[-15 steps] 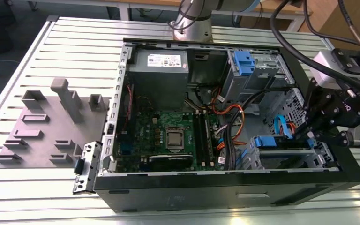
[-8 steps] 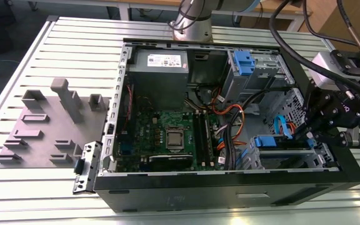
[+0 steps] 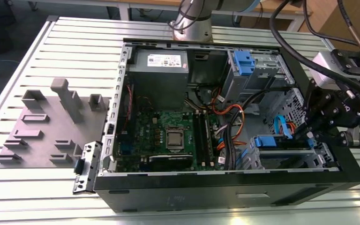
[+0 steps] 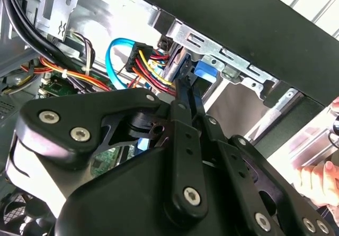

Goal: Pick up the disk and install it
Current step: 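Insert the second disk wire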

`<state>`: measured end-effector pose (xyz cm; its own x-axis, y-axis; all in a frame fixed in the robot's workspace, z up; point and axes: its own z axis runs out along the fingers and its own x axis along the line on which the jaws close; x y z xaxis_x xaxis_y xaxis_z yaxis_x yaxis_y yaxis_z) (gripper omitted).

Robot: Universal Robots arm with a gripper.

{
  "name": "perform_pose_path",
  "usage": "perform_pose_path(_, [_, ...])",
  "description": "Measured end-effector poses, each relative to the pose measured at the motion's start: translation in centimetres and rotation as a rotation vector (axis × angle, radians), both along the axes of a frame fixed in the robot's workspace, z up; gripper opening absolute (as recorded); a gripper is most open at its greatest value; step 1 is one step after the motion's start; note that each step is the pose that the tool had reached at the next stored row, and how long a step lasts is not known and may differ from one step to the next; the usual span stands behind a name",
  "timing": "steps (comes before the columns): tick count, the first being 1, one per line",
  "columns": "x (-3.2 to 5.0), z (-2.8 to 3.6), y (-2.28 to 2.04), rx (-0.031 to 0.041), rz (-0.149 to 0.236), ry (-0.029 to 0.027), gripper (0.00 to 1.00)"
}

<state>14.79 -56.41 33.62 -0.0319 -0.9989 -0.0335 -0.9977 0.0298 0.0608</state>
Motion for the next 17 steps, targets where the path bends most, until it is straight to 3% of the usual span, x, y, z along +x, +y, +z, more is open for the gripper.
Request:
perform_pose_path(3, [0.0,0.09,0.0,-0.0001,0.0,0.0,0.16])
perform_pose_path(5, [0.0,1.0,0.0,-0.0004,0.0,-0.0001,0.16])
perform_pose_path(17, [0.05,0.81,-0.06,-0.0011,0.0,0.0,0.16])
